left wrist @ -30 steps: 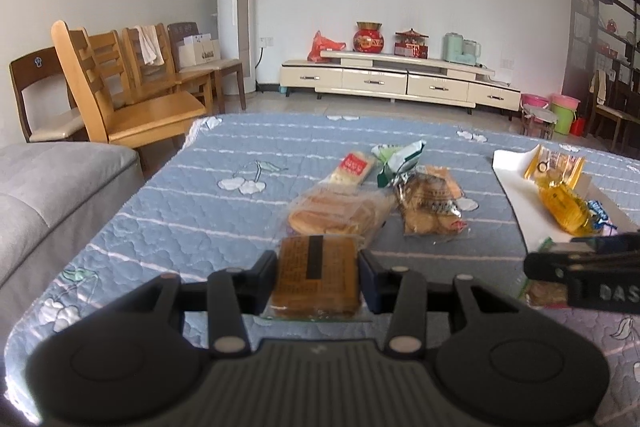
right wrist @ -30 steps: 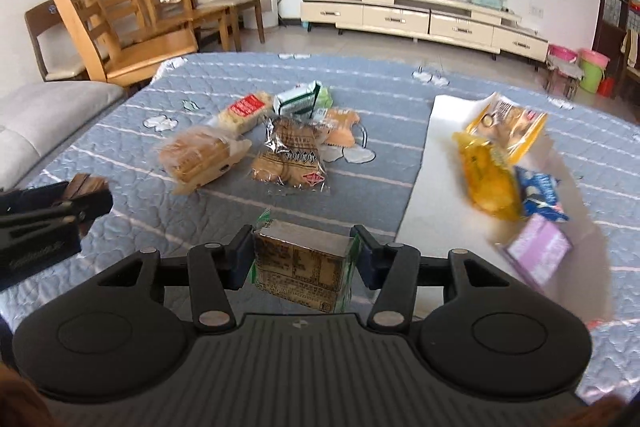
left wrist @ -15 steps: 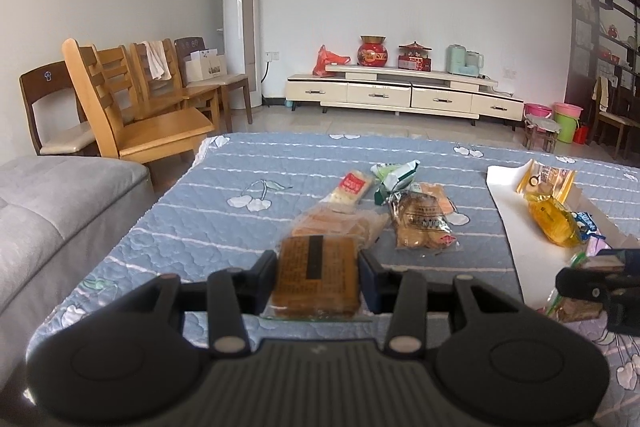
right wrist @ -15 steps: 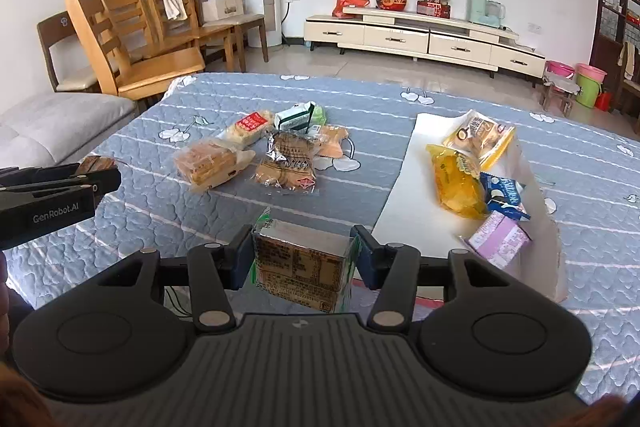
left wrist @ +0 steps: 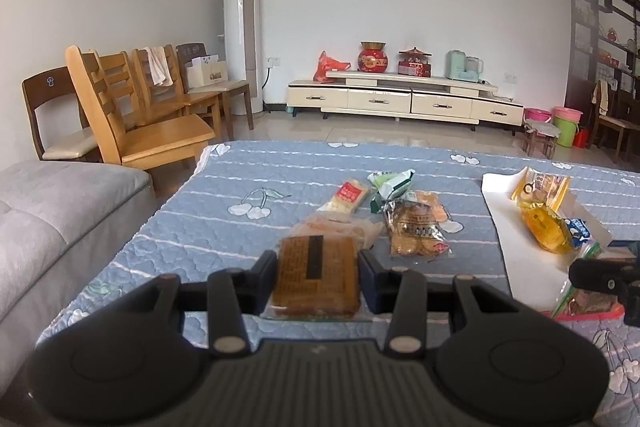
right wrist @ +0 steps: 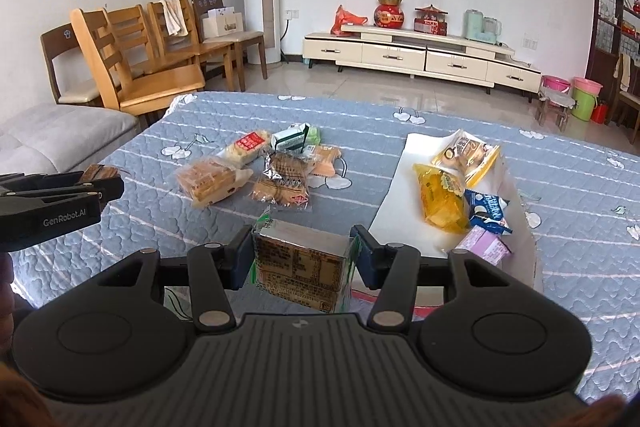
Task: Organize snacks
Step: 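Carry the brown wafer pack and clear biscuit box over the white tray with both tools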
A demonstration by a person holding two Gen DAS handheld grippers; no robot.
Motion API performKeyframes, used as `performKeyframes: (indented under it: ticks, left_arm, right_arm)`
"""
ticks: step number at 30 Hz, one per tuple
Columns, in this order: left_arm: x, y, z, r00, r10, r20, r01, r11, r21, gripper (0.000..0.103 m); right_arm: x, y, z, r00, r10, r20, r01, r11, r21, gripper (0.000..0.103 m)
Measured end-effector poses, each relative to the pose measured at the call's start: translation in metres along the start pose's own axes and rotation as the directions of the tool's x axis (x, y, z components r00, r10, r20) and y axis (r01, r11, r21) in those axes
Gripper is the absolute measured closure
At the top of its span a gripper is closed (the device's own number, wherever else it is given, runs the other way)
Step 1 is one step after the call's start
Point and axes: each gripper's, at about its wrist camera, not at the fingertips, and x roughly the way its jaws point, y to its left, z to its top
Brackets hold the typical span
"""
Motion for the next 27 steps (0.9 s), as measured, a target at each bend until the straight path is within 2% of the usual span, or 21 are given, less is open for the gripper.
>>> performKeyframes:
  ticks: [15,27]
  left_arm:
    - [-0.005,-0.009,0.001,1.000,-0.012,0.009,0.012,1.000,0.014,0.060]
    - [-0.008,-0.023,0.008,0.999,-0.048,0.023,0.047,0.998,0.035,0.060]
  right_arm:
    - [-0.014,-0.009,0.002,0.999,-0.020,0.026,0.019,1.000,0.005,0.039]
    - [-0.024,-0.020,0.004,0.997,-0.061,0.047,0.060,0.998,0.020,0.039]
